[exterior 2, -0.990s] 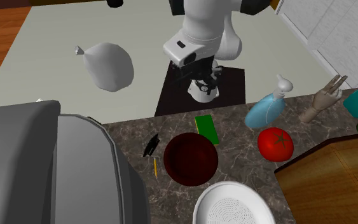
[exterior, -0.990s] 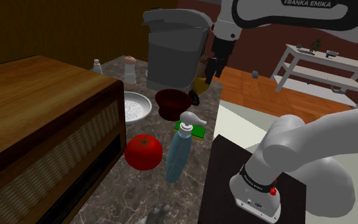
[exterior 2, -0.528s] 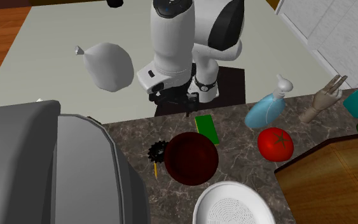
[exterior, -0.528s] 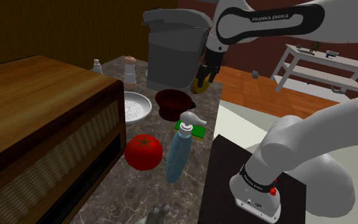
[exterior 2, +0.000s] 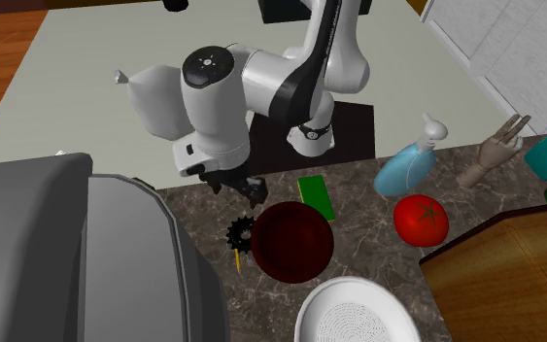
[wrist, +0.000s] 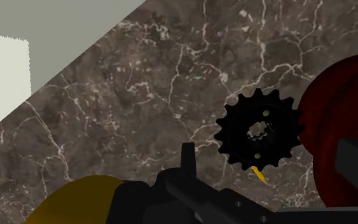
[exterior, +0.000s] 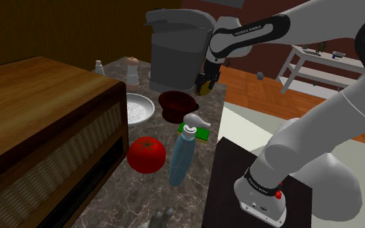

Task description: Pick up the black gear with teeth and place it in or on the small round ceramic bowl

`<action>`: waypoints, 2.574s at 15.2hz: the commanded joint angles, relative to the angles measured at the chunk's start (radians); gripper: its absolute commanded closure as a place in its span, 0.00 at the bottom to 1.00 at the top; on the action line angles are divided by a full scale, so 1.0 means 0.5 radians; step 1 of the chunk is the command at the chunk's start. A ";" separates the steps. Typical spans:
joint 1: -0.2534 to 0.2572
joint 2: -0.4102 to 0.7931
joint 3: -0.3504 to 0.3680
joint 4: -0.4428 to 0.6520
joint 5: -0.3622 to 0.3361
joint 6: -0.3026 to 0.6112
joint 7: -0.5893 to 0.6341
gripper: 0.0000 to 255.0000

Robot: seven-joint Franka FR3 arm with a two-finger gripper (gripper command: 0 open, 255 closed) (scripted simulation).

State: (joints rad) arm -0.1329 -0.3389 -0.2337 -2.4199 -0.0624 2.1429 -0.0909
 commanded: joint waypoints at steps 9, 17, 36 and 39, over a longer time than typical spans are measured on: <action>-0.007 0.286 -0.070 -0.054 0.074 0.357 -0.043 0.00; -0.007 0.286 -0.070 -0.054 0.074 0.356 -0.043 0.00; 0.358 0.014 -0.508 -0.701 0.204 1.214 -1.539 0.00; 0.468 0.146 -0.584 -0.693 0.326 1.336 -1.626 0.00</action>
State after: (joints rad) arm 0.0752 -0.2962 -0.5087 -2.7713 0.0721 2.7845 -0.8834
